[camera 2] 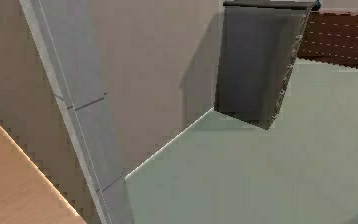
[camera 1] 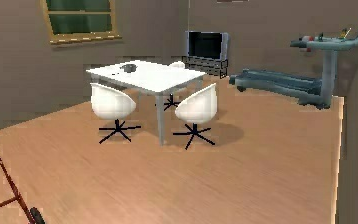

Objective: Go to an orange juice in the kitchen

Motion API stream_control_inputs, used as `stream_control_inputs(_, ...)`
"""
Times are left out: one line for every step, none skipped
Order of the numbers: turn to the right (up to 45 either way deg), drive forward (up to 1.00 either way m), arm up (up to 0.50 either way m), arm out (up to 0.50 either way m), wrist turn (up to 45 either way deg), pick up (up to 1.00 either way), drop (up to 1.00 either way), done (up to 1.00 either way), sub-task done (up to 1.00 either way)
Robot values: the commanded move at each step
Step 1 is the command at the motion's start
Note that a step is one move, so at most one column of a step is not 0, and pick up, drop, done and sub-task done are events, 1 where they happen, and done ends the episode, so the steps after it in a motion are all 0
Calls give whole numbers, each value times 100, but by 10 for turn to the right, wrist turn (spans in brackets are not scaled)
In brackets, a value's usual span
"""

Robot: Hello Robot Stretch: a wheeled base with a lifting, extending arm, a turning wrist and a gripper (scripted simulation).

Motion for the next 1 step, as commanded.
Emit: stream_control_inputs(-180, 0, 0, 0, 0, 0, 0, 0, 0)
